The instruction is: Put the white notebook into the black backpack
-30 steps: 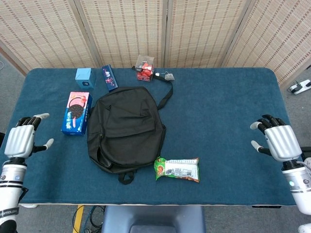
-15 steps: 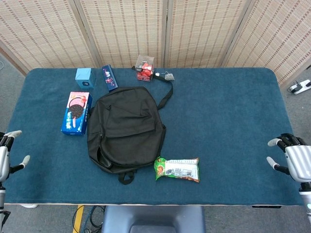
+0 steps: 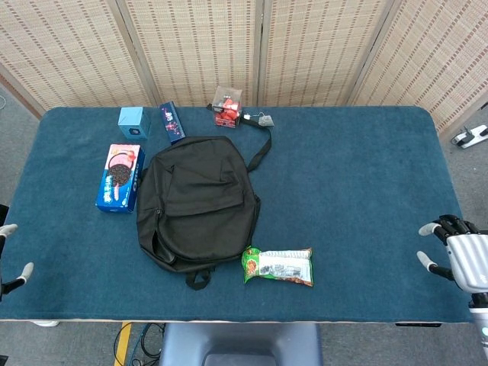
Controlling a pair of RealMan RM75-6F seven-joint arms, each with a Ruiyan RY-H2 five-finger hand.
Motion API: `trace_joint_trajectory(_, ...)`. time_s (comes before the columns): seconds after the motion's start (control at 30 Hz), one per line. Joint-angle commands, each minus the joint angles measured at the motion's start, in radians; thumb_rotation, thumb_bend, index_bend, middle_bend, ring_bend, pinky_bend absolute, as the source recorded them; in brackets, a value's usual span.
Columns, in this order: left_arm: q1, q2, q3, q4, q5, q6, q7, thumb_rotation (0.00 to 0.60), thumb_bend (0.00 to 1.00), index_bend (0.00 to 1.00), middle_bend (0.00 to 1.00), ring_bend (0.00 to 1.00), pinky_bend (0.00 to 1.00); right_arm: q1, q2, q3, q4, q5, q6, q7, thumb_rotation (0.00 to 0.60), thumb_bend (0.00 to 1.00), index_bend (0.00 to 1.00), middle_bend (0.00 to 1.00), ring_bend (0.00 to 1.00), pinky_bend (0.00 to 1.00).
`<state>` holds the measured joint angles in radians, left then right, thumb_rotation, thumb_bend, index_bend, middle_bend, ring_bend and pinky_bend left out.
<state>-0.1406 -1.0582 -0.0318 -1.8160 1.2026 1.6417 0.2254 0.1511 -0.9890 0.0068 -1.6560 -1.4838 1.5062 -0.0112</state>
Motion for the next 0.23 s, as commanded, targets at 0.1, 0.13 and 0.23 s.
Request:
trace_joint_trajectory(0.1,0.017,0.003,-0.008,-0.006,0.012,0.002,-0.004,0.600,0.26,0.25,0.21,0.24,0.11,-0.005,-0.003,0.006,0.002,-0.003,-0.004,-0.001,0.600,0.20,0.43,0.41,0.24,0.32)
trace_joint_trajectory(0.13,0.020,0.004,-0.010,-0.008,0.014,0.002,-0.004,0.600,0.26,0.25,0.21,0.24,0.11,-0.005,-0.004,0.008,0.002,-0.004,-0.004,0.000,0.600,0.20,0.43,0.41,0.24,0.32)
trace_joint_trajectory(0.23,0.029,0.009,-0.017,-0.012,0.024,0.003,-0.008,0.600,0.26,0.25,0.21,0.24,0.11,-0.009,-0.005,0.014,0.004,-0.009,-0.003,0.002,0.600,0.20,0.43,0.41,0.24,0.32)
